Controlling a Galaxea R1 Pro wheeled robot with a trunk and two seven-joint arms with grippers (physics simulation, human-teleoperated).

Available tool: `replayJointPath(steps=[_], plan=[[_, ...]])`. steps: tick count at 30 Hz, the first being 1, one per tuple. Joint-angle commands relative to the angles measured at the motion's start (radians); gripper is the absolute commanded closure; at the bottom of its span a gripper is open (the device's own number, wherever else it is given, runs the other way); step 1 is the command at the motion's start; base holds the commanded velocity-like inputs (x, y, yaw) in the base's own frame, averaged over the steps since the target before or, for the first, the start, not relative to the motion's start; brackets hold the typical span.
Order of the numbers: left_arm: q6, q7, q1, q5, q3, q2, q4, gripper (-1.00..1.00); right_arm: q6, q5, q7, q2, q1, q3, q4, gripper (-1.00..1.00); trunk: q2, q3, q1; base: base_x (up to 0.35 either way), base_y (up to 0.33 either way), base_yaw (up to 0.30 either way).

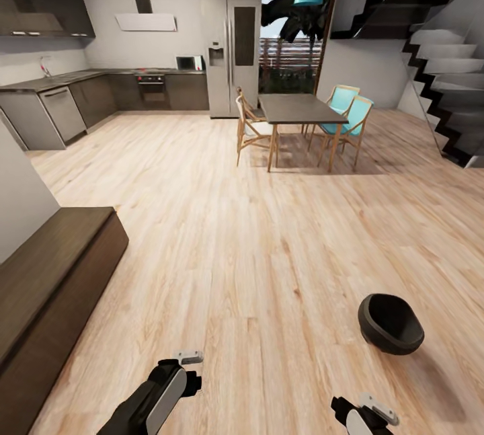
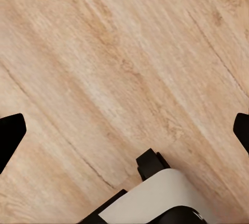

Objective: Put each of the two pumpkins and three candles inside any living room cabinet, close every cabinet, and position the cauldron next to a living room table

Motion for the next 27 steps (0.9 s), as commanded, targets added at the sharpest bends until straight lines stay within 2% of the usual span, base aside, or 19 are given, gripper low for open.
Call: replayJointPath(steps=[1,9,13,27], plan=[[0.0,0.0,0.0,0.0,0.0,0.0,0.0,-1.0,0.0,0.0,0.0,0.0,0.0,-0.001,0.0,-1.0,0.0,0.001,0.0,0.27,0.187,0.0],[0.0,0.0,0.0,0.0,0.0,0.001,0.0,-1.0,-0.013,0.002,-0.001,0.002,-0.001,0.007,-0.001,-1.0,0.0,0.013,0.0,0.296,0.133,0.0],[0.0,0.0,0.0,-0.001,0.0,0.002,0.0,-1.0,-0.038,0.003,-0.001,0.002,0.0,0.009,0.0,-1.0,0.0,0.02,0.0,0.326,0.015,0.0],[0.0,0.0,0.0,-0.001,0.0,0.001,0.0,-1.0,-0.043,0.002,-0.001,0.001,0.0,0.006,0.0,-1.0,0.0,0.024,0.0,0.329,0.001,0.0]])
